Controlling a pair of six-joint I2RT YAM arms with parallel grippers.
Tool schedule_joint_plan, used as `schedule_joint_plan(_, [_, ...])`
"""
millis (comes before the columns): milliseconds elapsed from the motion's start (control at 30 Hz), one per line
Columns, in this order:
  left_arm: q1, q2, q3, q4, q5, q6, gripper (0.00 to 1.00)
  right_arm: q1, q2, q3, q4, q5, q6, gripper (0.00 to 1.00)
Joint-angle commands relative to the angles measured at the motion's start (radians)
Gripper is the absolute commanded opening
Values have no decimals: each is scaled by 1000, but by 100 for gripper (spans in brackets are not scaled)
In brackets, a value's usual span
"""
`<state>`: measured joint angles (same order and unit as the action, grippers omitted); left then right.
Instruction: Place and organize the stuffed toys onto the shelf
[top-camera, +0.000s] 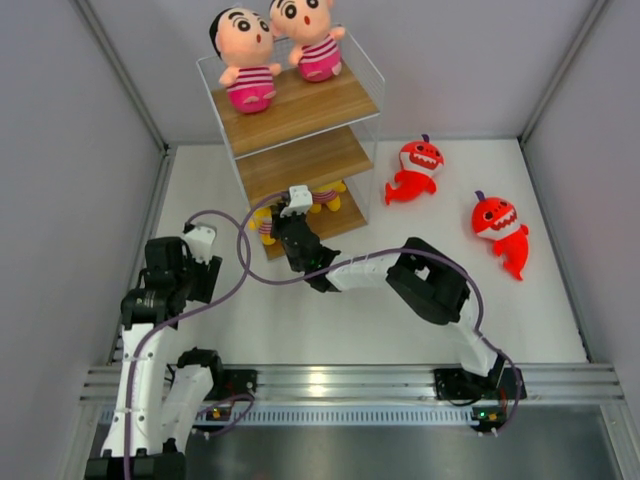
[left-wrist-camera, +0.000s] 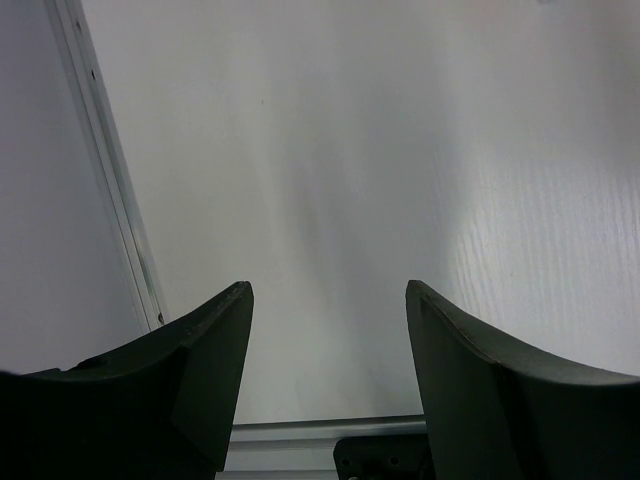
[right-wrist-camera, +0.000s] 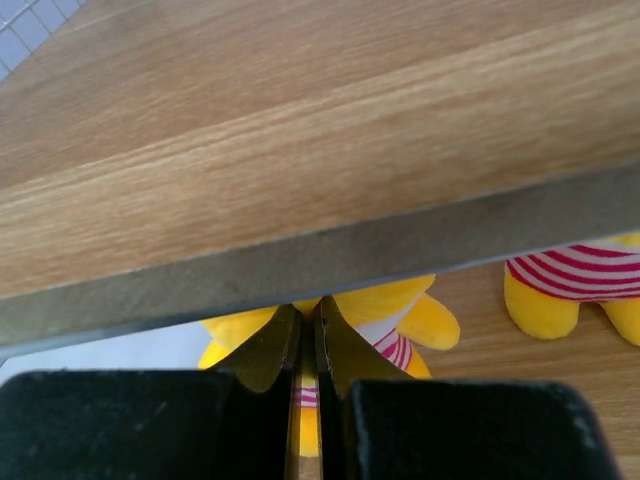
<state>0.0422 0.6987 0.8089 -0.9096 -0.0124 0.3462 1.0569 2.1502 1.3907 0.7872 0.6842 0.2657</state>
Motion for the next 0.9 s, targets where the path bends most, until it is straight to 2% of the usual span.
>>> schedule_joint_plan(0, [-7,-4,1,43,2,-3,68,-6,28,54,43,44,-2,0])
schedule_joint_plan(300, [-15,1,1,43,0,-3,68,-15,59,79,69,147,35,0])
schedule_joint_plan(533, [-18,-11,1,43,5,-1,68,-18,92,103,193,81,-132,0])
schedule_joint_plan(867, [-22,-5,-1,43,8,2,68,-28,115,99,276,90,-194,0])
